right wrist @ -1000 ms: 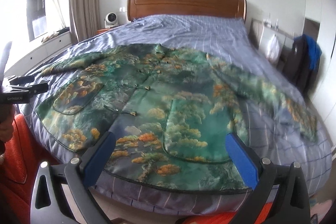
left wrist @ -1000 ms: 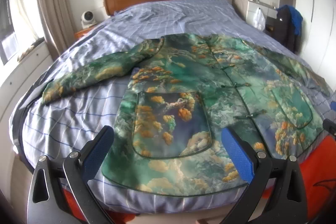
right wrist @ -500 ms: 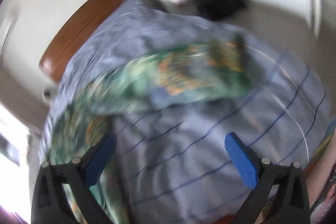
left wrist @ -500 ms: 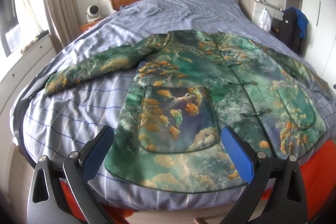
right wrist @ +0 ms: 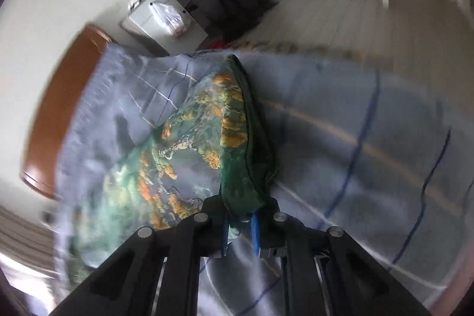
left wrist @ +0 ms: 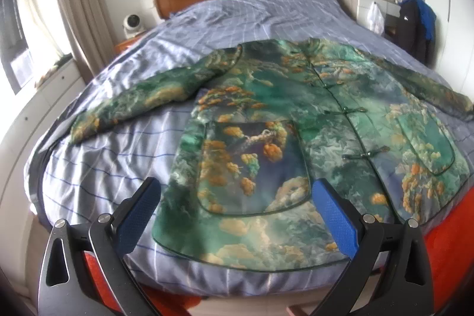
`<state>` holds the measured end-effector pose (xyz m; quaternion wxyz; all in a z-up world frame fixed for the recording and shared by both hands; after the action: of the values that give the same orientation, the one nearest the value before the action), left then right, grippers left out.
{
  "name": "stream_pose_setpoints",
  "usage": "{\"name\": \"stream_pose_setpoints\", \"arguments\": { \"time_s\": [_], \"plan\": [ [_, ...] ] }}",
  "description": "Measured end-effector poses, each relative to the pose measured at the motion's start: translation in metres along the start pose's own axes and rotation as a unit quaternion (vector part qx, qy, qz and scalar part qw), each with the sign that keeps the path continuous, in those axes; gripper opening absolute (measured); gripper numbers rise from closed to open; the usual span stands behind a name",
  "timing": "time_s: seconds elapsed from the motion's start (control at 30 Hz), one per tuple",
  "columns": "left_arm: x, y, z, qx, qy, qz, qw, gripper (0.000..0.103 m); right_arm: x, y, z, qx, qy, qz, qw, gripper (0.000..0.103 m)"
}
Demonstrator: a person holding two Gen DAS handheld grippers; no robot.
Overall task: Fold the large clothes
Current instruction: 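Grasp the sleeve cuff with the right tool and lift it, then fold the held sleeve across the jacket front toward the collar, release right tool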
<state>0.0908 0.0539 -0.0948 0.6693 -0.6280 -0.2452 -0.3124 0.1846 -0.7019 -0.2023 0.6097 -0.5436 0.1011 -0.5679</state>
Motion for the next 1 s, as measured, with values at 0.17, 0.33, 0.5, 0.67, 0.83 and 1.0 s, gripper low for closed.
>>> {"name": "stream_pose_setpoints", "arguments": {
  "time_s": [0.17,0.33,0.5,0.67,0.83,1.0],
  "plan": [
    [-0.005,0.010,0.006,-0.009,-0.021,0.010,0.9997,0.102,0.011,-0.058,0.091,0.049,-0.096,-0.067,0.992,0.011],
    [-0.010,0.017,0.011,-0.021,-0.045,0.016,0.9986,0.102,-0.025,-0.142,0.250,0.208,-0.213,-0.087,0.951,0.011],
    [-0.018,0.014,0.023,-0.014,-0.057,0.013,0.9982,0.102,-0.107,-0.172,0.399,0.307,-0.301,-0.062,0.901,0.010],
    [-0.025,0.013,0.038,-0.013,-0.081,0.016,0.9965,0.102,-0.211,-0.136,0.485,0.324,-0.358,-0.013,0.876,0.010],
    [-0.031,0.016,0.043,-0.007,-0.090,0.021,0.9957,0.102,-0.297,-0.071,0.511,0.285,-0.404,0.017,0.869,0.017],
    [-0.036,0.023,0.038,-0.010,-0.084,0.032,0.9959,0.102,-0.342,-0.024,0.498,0.302,-0.415,0.109,0.851,0.067]
  ]
}}
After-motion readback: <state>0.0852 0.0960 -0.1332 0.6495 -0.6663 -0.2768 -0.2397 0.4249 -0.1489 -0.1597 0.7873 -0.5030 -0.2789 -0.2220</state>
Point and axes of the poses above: each gripper's, at about its wrist camera, not at the fingertips, and y roughly the way its jaws point, z to its left, x to its top, the point moved 6 cm from there along y, roughly the way its jaws point, and after that the axes turned 2 degrees about -x, right-handed, at the moved point
